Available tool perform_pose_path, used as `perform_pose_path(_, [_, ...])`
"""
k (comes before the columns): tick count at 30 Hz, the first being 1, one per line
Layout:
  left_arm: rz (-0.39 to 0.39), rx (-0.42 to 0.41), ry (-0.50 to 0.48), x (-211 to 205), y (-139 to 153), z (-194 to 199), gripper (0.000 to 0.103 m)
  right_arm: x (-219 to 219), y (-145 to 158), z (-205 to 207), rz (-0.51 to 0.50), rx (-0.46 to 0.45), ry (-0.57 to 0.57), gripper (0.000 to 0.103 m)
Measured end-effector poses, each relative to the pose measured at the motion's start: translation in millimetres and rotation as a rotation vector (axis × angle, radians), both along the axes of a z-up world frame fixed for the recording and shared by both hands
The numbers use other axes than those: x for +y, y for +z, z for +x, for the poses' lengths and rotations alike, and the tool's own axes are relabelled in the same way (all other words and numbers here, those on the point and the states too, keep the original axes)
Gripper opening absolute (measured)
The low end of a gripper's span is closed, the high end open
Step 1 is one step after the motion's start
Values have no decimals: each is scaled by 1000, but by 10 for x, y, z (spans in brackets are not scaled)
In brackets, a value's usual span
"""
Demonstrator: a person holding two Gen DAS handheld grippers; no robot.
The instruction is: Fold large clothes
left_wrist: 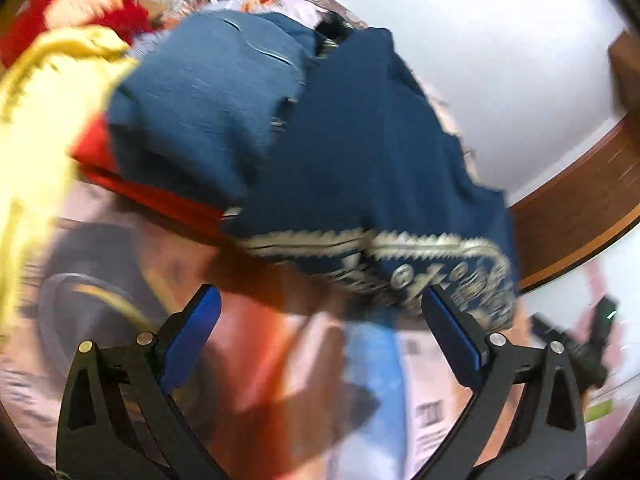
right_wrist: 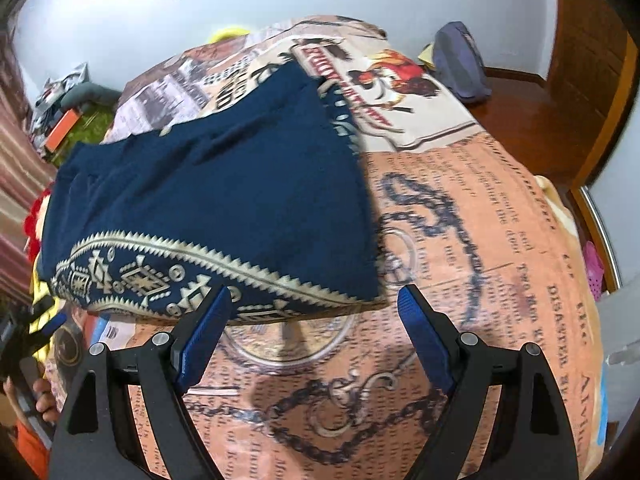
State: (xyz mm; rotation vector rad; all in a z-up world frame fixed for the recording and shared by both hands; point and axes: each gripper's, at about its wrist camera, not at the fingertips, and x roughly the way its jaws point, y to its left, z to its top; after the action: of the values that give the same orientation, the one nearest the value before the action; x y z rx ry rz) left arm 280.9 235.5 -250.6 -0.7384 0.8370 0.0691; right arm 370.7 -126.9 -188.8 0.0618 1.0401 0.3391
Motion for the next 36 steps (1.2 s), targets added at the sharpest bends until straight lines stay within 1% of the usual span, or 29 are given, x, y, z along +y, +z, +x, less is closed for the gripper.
perform_pose_path(3, [-93,-37,28,61,-60,108,100,106,-36,-14,-11,4,37,83])
perform_pose_path(4, [-134,-53,41,91,-79,159,96,142,-45,-24,-19,3,48,83])
perform_pose_path(6, [-168,-75,57,108,-65,229,83,203,-59,-41,-46,-4,67,83])
perform_pose_path(8, [-154,-102,78,91,34,255,76,257,-62,-66,-72,-13,89,83])
perform_pose_path(10, [-110,-138,77,31,187,246,59,289,-53,-102,-81,-19,111,83])
perform_pose_path(12, [-44,-192,59,-72,386,190,47,308,-39,-128,-86,-26,122,83])
perform_pose_path(13, [1,-223,48,-129,498,138,47,315,-31,-144,-88,-31,127,83])
perform_pose_path(14, [29,-234,39,-163,553,130,47,325,-25,-154,-90,-34,131,83])
perform_pose_path(16, [58,-219,31,-152,562,147,47,346,-19,-168,-95,-37,138,83])
perform_pose_path(17, [59,-190,49,-127,504,201,47,359,-18,-172,-99,-37,139,83])
perform_pose_path(18, [47,-164,66,-85,432,248,47,368,-17,-175,-101,-36,139,83])
perform_pose_path(20, [-12,-110,100,10,242,335,47,387,-12,-187,-99,-34,143,83])
perform_pose_path(22, [-103,-130,133,96,136,336,47,413,-8,-201,-103,-34,148,83])
perform_pose_path(23, [-109,-133,130,107,149,344,47,428,-5,-210,-109,-36,151,83])
perform_pose_path(24, [-95,-127,120,109,181,363,38,454,-1,-213,-118,-36,153,83])
perform_pose_path(25, [-80,-120,99,89,223,389,24,470,5,-212,-126,-36,155,83])
perform_pose_path(27, [-27,-114,75,20,388,430,18,522,42,-214,-138,-33,159,83])
perform_pose_path(28, [-7,-124,66,-10,445,399,17,555,82,-218,-138,-35,165,83])
perform_pose_path(29, [25,-141,58,-51,562,371,16,591,134,-227,-133,-43,173,83])
perform_pose_path(30, [40,-162,53,-81,681,333,16,631,193,-236,-125,-53,181,83])
perform_pose_path(33, [67,-200,26,-171,965,216,15,848,425,-246,-117,-82,223,83])
perform_pose_path(36, [78,-227,4,-224,1150,164,15,1082,593,-235,-102,-120,262,83])
